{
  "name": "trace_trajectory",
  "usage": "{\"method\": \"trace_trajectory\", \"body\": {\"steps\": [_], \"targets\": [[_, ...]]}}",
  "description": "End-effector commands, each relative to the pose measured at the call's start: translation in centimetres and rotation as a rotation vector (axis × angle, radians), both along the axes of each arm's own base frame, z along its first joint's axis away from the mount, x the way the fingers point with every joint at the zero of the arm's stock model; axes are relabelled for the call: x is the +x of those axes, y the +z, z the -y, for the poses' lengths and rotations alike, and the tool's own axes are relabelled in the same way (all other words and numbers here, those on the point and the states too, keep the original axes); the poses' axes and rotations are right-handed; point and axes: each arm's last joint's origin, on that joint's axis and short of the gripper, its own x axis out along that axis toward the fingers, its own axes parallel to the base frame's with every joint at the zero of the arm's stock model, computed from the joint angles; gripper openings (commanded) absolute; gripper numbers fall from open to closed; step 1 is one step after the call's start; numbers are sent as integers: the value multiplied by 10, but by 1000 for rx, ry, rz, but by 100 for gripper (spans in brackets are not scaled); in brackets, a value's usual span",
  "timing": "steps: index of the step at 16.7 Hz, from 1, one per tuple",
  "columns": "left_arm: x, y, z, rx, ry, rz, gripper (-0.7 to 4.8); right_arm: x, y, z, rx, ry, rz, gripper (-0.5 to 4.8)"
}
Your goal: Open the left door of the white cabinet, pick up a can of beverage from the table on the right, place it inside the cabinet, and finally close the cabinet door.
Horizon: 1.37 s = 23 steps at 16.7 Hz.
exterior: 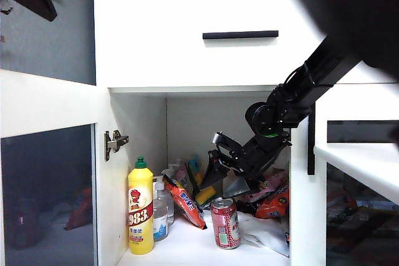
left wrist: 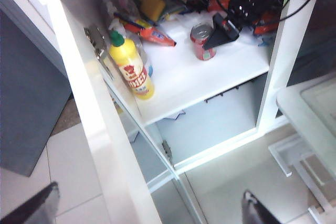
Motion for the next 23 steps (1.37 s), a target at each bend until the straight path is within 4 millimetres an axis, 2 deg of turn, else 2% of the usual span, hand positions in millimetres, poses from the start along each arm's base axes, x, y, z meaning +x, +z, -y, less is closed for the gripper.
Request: {"method": "trace_trajectory", "body": {"steps": [1, 6, 8, 9, 10, 12, 13, 17, 19, 23], "targets": [[1, 3, 0, -27, 6, 23, 475, 3, 4, 7, 5, -9, 18, 404], [0, 3, 0, -21, 7, 23, 475, 2, 4, 5, -2, -10, 17, 404], [0, 3, 0, -17, 10, 20, 475, -1, 12, -12, -75, -41, 68, 399], [0, 3, 0, -18, 10, 21, 475, -3, 12, -23, -178, -55, 130, 358], [0, 3, 0, -21, 10, 25, 475, -4, 14, -30, -197, -82, 158, 317], [0, 4, 0, -23, 12, 31, 475, -5, 15, -37, -220, -91, 175, 195], [0, 4, -1, -19, 24, 37, 475, -6, 17, -38, -230, -98, 181, 183], [-1, 5, -2, -18, 39, 47, 475, -12, 30, -56, -394, -210, 263, 174], [0, 6, -2, -25, 43, 61, 475, -14, 39, -66, -400, -224, 322, 170], [0, 6, -2, -24, 46, 62, 475, -18, 42, -84, -386, -223, 385, 170]]}}
